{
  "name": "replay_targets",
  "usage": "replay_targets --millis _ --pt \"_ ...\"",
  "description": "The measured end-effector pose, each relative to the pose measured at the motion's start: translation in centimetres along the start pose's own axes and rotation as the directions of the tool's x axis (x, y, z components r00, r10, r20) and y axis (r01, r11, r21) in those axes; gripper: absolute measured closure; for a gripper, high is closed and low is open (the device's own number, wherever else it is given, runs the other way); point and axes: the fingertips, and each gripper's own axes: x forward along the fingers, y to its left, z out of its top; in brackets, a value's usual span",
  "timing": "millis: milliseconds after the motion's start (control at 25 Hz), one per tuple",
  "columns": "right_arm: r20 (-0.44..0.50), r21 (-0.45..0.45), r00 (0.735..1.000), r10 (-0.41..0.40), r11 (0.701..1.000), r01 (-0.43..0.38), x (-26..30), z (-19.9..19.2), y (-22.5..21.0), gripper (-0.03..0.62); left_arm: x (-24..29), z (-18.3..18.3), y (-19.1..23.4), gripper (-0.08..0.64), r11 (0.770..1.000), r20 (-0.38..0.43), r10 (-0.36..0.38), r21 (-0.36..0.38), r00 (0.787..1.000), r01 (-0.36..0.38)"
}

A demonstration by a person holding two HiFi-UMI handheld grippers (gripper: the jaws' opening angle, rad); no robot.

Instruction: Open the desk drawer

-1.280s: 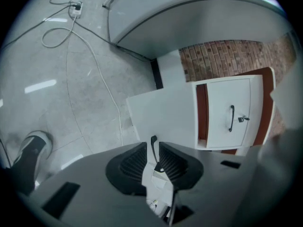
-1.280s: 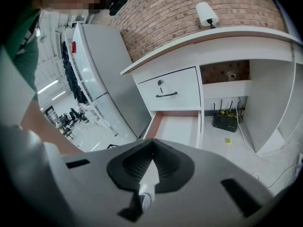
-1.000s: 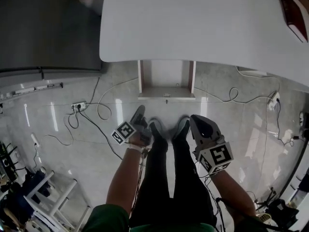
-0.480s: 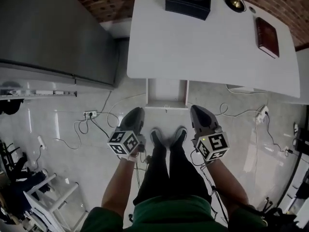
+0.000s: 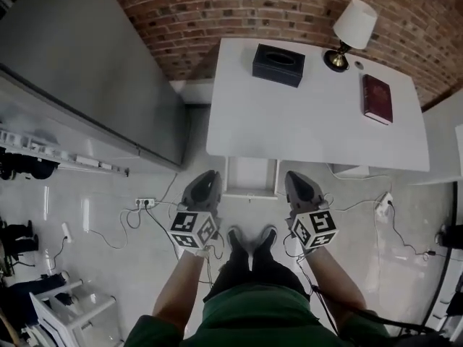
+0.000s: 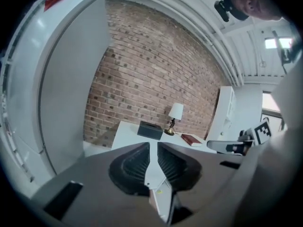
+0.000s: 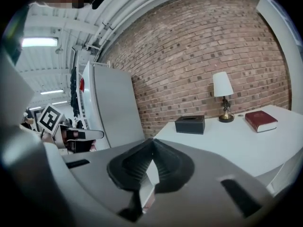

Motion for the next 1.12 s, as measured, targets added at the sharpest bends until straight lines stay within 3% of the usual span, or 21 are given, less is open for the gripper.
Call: replay_targets --millis 280,640,800,1120 --pt "0.106 -0.008 0.994 -0.006 1.000 0.007 -0.8 7.4 1.4 0.592 -0.8 8.0 -2.1 0.517 0.999 0.130 -0.004 0.041 0.991 -0.001" --pt "0.211 -0.125 0.978 0.004 0.992 0.022 -1.8 14.6 3.0 0.592 -1.4 16.1 -6.1 0.519 0.979 0.276 -0.078 0.200 0.958 0.022" --pt "0.255 -0.185 0.967 0.003 0.982 0.046 -2.5 17.4 3.1 0.592 -2.1 19.0 -7.9 0.529 0.957 0.326 -0.111 0.289 0.939 0.013" --pt "0.358 -0.264 0.934 0.015 0.961 0.085 -5.0 23.1 4.4 0.591 -5.8 24.7 -12.2 0.546 0.892 0.419 -0.176 0.451 0.891 -0.036"
